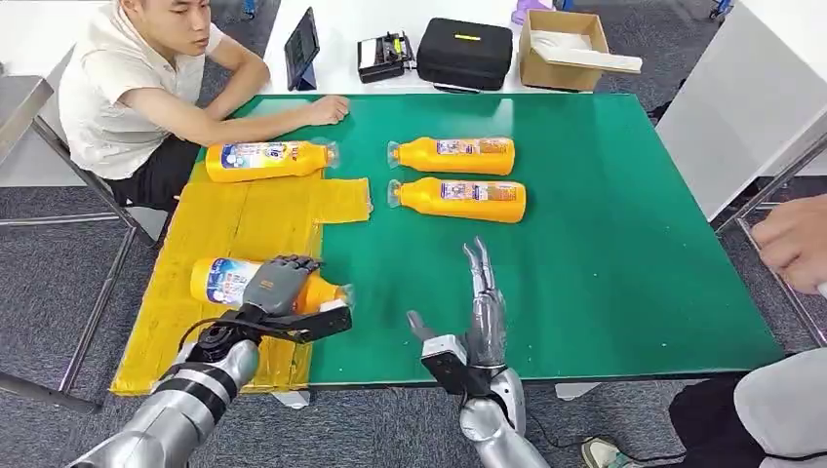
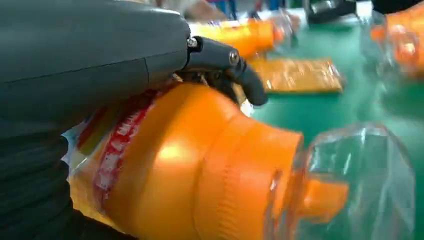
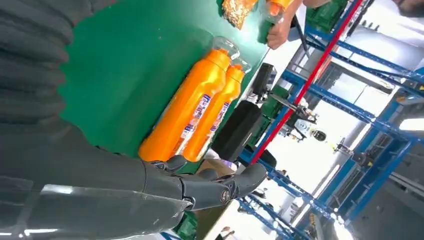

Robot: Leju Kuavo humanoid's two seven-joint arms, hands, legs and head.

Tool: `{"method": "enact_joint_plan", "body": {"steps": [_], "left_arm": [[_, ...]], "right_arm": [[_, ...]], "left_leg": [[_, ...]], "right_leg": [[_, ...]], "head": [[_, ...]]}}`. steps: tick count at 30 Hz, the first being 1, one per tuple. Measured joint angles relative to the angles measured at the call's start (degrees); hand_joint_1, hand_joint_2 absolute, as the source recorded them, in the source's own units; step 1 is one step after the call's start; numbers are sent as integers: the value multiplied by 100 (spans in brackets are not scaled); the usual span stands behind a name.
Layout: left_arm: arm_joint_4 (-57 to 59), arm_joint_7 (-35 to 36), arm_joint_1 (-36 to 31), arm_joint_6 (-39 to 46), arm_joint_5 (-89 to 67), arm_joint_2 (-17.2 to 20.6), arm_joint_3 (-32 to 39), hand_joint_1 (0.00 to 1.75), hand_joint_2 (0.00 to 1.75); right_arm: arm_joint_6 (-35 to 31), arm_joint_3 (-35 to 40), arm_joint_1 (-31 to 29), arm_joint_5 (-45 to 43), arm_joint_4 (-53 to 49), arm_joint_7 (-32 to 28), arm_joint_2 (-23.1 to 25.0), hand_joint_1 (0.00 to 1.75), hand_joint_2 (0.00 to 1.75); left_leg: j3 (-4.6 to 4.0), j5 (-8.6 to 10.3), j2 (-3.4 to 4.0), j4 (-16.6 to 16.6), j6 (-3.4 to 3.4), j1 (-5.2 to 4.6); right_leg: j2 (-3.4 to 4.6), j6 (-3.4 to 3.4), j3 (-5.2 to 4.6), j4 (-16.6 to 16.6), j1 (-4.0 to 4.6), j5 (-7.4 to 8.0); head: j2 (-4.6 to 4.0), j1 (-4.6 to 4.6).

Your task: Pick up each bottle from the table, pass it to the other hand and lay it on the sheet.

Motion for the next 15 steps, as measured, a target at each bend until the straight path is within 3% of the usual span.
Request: {"method": "enact_joint_plan", "body": {"steps": [7, 15], "left_arm": [[425, 9, -441, -1314, 400, 11, -99, 0, 175], [650, -50, -624, -1553, 527, 44, -144, 0, 175]], "right_arm": [[7, 13, -59, -438, 20, -18, 4, 0, 175], [7, 90, -162, -636, 68, -22, -2, 0, 175]], "left_leg": [[17, -1, -22, -1, 0, -1], [40, -1, -25, -2, -2, 0]], "right_leg": [[-11, 1, 25, 0, -1, -1], [-10, -1, 44, 0, 1, -2]], "head": [[0, 2], [0, 2]]}}
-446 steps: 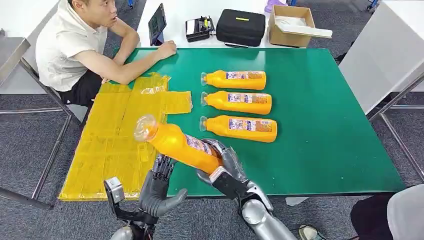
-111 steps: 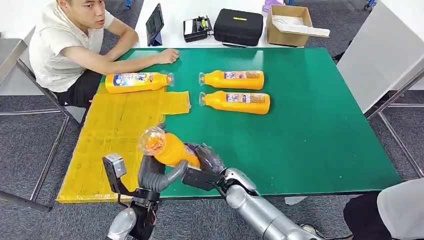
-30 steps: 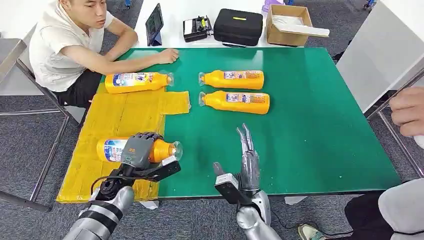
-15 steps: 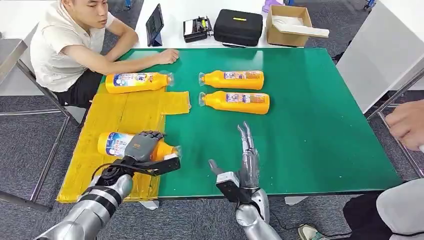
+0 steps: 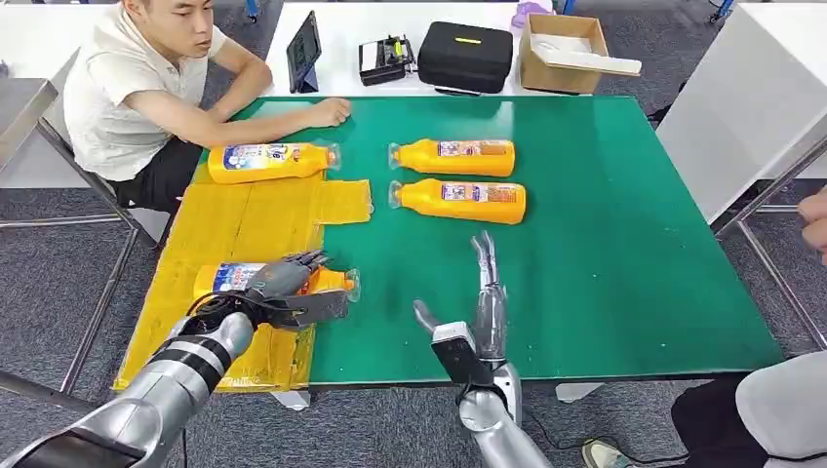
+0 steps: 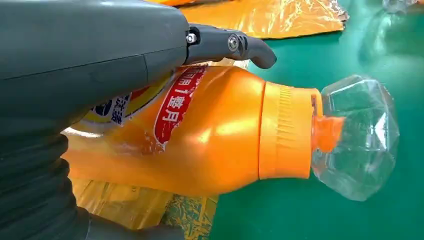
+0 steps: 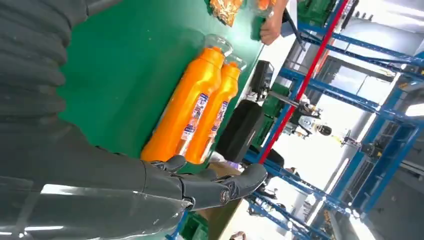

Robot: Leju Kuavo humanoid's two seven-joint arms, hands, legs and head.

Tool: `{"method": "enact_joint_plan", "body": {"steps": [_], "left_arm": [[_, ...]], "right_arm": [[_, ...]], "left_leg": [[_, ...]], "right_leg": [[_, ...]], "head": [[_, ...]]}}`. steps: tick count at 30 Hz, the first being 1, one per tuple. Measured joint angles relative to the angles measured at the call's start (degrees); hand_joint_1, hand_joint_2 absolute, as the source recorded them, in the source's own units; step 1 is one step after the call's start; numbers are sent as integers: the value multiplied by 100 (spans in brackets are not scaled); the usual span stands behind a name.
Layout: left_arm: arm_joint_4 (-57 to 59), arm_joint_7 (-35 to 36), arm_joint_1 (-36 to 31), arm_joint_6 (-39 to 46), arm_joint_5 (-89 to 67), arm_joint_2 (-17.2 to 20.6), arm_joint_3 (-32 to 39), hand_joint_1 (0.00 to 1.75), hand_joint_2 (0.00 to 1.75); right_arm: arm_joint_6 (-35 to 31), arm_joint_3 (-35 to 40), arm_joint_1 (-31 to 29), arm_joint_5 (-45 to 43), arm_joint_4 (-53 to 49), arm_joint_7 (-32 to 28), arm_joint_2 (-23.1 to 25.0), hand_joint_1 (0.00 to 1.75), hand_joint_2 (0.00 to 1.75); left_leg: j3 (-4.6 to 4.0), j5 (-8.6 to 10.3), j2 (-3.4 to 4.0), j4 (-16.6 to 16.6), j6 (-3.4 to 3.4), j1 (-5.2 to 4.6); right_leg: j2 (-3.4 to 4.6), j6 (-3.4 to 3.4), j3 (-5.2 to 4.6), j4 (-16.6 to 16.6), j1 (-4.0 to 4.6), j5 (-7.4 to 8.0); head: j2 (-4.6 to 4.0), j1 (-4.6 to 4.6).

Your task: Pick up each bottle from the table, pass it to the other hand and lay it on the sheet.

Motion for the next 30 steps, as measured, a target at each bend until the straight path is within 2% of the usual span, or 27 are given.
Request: {"method": "enact_joint_plan", "body": {"steps": [11, 18, 21, 27, 28, 30], "left_arm": [[77, -59, -58, -37, 37, 13, -85, 0, 175], [0, -573, 17, 121, 553, 33, -94, 0, 175], [-381, -835, 350, 589, 993, 44, -94, 0, 175], [-1915, -1263, 1323, 2119, 1435, 2, -101, 0, 175], [-2169, -1342, 1467, 2222, 1497, -9, -105, 0, 175], [-2707, -1421, 1748, 2383, 1589, -11, -149, 0, 175]], "right_arm": [[-4, 55, -41, 2, 39, 0, -9, 0, 175], [-122, 83, -150, 612, 166, -2, -103, 0, 175], [-131, -22, -172, 991, 175, -2, -140, 0, 175], [-133, -493, -156, 1872, 101, 30, -118, 0, 175], [-133, -588, -163, 2086, 103, 178, -98, 0, 175], [-131, -675, -272, 2508, 226, 843, -129, 0, 175]], "left_leg": [[4, 0, -2, 0, 0, 0], [6, 2, -2, 0, 1, 0], [3, 2, -2, 1, 1, -1], [-23, 0, 1, 3, 2, -4], [-27, 0, 1, 3, 2, -4], [-32, 0, 1, 3, 2, -4]], "right_leg": [[0, 0, 5, 0, 0, 0], [-5, 0, 8, 0, -1, 0], [-5, 0, 4, 0, -2, 0], [-3, 1, -25, -1, -5, 0], [-3, 1, -27, -1, -5, 0], [-2, 1, -35, -1, -4, 0]], "head": [[0, 0], [0, 0], [0, 0], [0, 0], [0, 0], [0, -2]]}}
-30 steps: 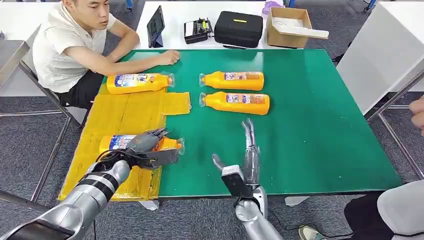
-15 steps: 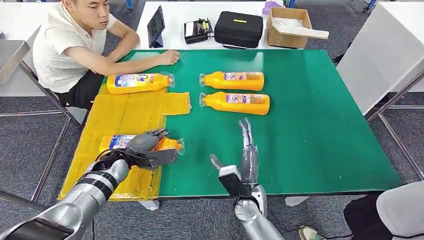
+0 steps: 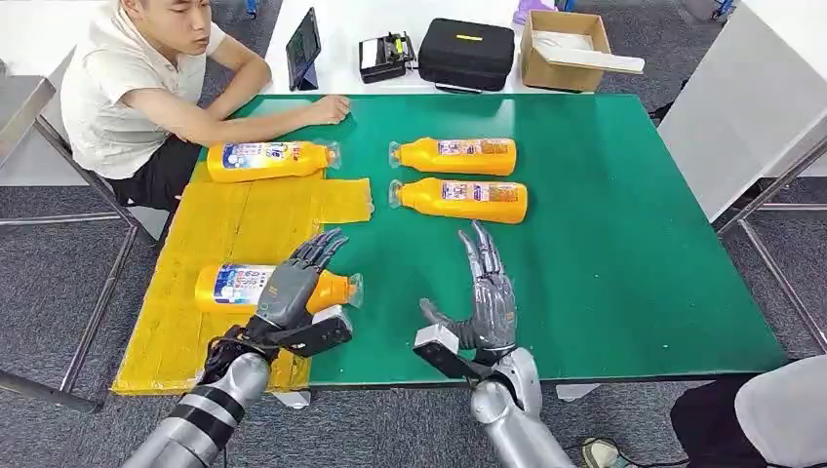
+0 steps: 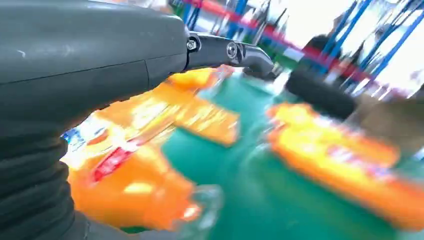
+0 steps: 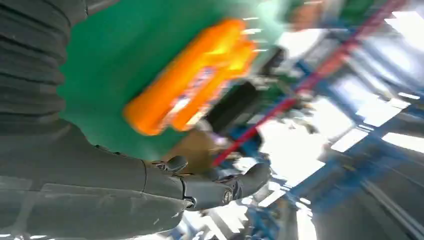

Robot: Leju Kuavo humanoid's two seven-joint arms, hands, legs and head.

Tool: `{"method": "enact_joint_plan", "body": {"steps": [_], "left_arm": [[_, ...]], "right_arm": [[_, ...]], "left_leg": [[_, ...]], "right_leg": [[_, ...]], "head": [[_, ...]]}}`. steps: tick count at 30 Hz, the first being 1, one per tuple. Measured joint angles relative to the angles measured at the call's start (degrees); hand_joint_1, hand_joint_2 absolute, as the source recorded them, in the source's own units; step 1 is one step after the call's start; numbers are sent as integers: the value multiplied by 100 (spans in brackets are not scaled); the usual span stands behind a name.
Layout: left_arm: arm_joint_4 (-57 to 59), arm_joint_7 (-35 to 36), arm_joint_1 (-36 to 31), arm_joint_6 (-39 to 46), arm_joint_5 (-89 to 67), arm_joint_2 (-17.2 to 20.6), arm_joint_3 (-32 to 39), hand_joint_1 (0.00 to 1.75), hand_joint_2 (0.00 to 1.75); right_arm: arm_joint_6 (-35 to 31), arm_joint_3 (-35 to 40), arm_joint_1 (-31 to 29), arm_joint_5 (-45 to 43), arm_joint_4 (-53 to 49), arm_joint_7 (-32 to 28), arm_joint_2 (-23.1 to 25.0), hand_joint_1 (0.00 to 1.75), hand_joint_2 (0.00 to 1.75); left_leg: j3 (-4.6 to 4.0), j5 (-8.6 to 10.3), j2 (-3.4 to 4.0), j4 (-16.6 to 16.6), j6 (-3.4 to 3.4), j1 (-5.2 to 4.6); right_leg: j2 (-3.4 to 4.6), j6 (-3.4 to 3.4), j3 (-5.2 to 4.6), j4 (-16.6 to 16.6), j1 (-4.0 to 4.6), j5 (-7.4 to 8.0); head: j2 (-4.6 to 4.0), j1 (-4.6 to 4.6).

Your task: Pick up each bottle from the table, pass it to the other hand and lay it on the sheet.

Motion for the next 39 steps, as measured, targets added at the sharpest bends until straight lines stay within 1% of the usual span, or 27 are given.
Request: {"method": "enact_joint_plan", "body": {"steps": [2, 6, 9, 12, 15, 18, 20, 21, 23, 26, 29, 37, 39], "left_arm": [[-527, -50, 219, 205, 92, 0, -65, 0, 175], [-1322, -74, 545, 515, 148, -46, -179, 0, 175], [-1640, -72, 700, 537, 159, -61, -264, 0, 175], [-1826, -70, 771, 537, 168, -63, -277, 0, 175], [-1933, -146, 822, 614, 151, -61, -328, 0, 175], [-2056, -199, 913, 732, 116, -61, -420, 0, 175], [-2154, -197, 1006, 727, 212, -61, -463, 0, 175], [-2224, -199, 1070, 648, 361, -61, -487, 0, 175], [-2368, -199, 1224, 399, 759, -63, -520, 0, 175], [-2587, -186, 1498, 26, 1373, -81, -566, 0, 175], [-2683, -205, 1622, -11, 1410, -92, -649, 0, 175], [-2713, -221, 1627, 13, 1464, -118, -701, 0, 175], [-2713, -234, 1623, 52, 1449, -129, -706, 0, 175]], "right_arm": [[9, -13, -206, 265, 290, 649, -133, 0, 175], [66, -63, -796, 956, 1078, 1558, -443, 0, 175], [87, -87, -1120, 1070, 1461, 1705, -614, 0, 175], [109, -90, -1273, 1114, 1700, 1764, -688, 0, 175], [276, -90, -1410, 1304, 1925, 2049, -736, 0, 175], [381, -90, -1607, 1464, 2135, 2176, -800, 0, 175], [650, -87, -1748, 1656, 2277, 2616, -857, 0, 175], [884, -87, -1825, 1724, 2367, 2891, -903, 0, 175], [1231, -90, -1942, 1754, 2527, 3181, -977, 0, 175], [1309, -109, -2090, 1778, 2773, 3242, -1123, 0, 175], [1403, -133, -2221, 1796, 2968, 3242, -1191, 0, 175], [1772, -197, -2428, 1754, 3448, 3482, -1202, 0, 175], [1770, -199, -2477, 1841, 3521, 3532, -1204, 0, 175]], "left_leg": [[-5, 0, 0, 0, 0, 0], [-6, 2, 0, 1, 2, -1], [-6, 4, -4, 2, 5, -2], [-7, 4, -3, 3, 4, -2], [-11, 3, -3, 2, 4, -2], [-13, 3, -2, 2, 4, 0], [-13, 3, -2, 2, 4, -1], [-13, 3, -4, 2, 4, -1], [-14, 3, -5, 2, 4, -2], [-17, 3, -7, 3, 4, -3], [-17, 2, -7, 3, 4, -3], [-15, 4, -5, 3, 3, -1], [-15, 3, -3, 2, 4, 1]], "right_leg": [[-1, 0, -5, 0, 0, 0], [-1, 2, -3, -1, -2, 3], [-4, 3, -1, -1, -2, 3], [-3, 3, -2, 0, 0, 3], [-4, 3, -5, 1, 1, 2], [-3, 2, -8, 0, 1, 2], [-3, 2, -8, 0, -1, 2], [-4, 2, -8, 0, -1, 2], [-6, 2, -8, -1, -2, 2], [-9, 3, -8, -1, -3, 2], [-9, 3, -9, -1, -3, 2], [-9, 2, -10, 0, 3, 2], [-8, 2, -10, 0, 1, 2]], "head": [[0, 2], [0, 2], [0, 2], [0, 2], [0, 0], [0, 0], [0, 0], [0, 0], [0, 0], [0, 2], [0, 0], [0, 0], [0, 0]]}}
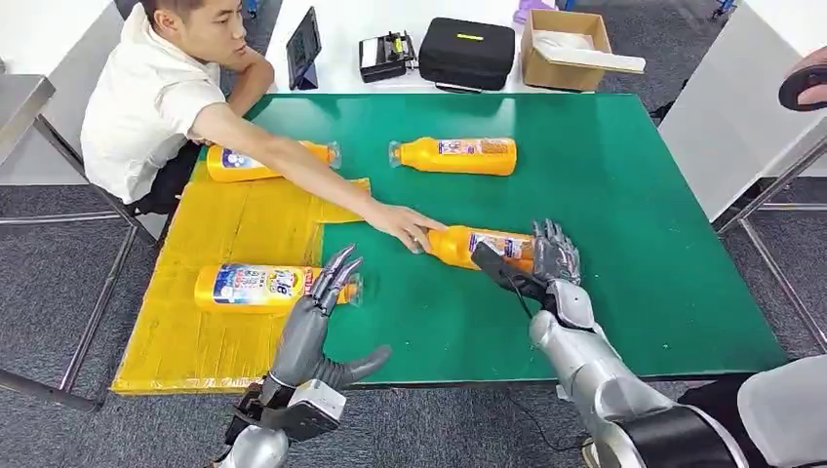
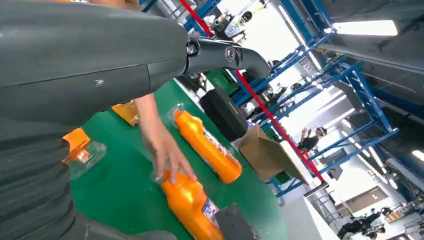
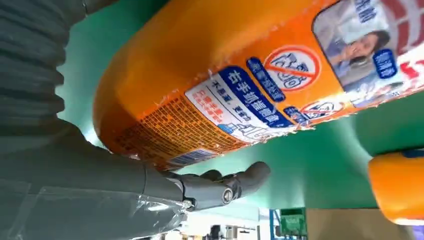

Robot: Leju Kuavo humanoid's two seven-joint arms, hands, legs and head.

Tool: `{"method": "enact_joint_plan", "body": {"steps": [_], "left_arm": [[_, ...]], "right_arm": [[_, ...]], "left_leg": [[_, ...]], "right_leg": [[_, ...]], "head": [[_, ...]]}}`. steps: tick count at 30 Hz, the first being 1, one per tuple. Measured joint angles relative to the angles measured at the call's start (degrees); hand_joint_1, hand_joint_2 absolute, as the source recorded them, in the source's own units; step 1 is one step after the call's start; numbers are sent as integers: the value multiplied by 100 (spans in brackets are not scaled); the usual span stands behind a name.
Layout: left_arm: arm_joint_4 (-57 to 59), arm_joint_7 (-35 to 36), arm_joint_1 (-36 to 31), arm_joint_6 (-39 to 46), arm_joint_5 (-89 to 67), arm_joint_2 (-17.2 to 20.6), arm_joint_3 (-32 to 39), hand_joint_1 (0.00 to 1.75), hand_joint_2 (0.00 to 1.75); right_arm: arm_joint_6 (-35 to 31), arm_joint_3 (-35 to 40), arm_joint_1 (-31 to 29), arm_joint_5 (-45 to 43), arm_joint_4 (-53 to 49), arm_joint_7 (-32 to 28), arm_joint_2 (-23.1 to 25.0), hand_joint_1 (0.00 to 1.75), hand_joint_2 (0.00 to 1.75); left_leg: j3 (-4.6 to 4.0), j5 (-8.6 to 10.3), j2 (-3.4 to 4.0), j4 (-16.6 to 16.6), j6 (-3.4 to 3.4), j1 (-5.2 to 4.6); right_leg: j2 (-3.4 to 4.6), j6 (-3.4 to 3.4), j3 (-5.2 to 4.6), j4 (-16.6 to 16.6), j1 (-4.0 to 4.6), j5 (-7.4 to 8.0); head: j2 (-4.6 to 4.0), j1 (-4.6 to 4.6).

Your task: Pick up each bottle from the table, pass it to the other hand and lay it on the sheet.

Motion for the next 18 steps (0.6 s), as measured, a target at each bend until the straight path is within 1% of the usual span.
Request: {"method": "enact_joint_plan", "body": {"steps": [6, 7, 8, 11, 18], "left_arm": [[0, -4, -5, 48, 2, 0, -28, 0, 175], [0, -7, -10, 48, 15, 0, -37, 0, 175], [0, -9, -18, 48, 30, 0, -44, 0, 175], [4, -37, -64, 33, 151, 0, -66, 0, 175], [55, -129, -154, -15, 271, 2, -122, 0, 175]], "right_arm": [[-11, 0, -76, 99, 123, 53, 2, 0, 175], [51, 0, -92, 92, 140, 26, 4, 51, 175], [129, -4, -109, 59, 160, -7, 13, 175, 175], [446, -55, -138, -57, 256, -177, 42, 175, 175], [538, -136, -182, -192, 385, -708, 33, 175, 175]], "left_leg": [[0, 0, -1, 0, 1, -2], [0, 0, -1, 0, 1, -2], [1, 0, -1, 0, 0, -2], [6, 0, 0, 0, 0, -1], [29, -4, 31, 0, -1, -1]], "right_leg": [[-1, 0, 2, -1, -2, 0], [-1, 0, 2, -1, -2, 0], [0, 0, 2, -1, -2, 0], [0, 0, 4, -1, 1, 1], [16, -2, 15, -2, 4, 2]], "head": [[0, 0], [0, 0], [0, 0], [0, 0], [0, 0]]}}
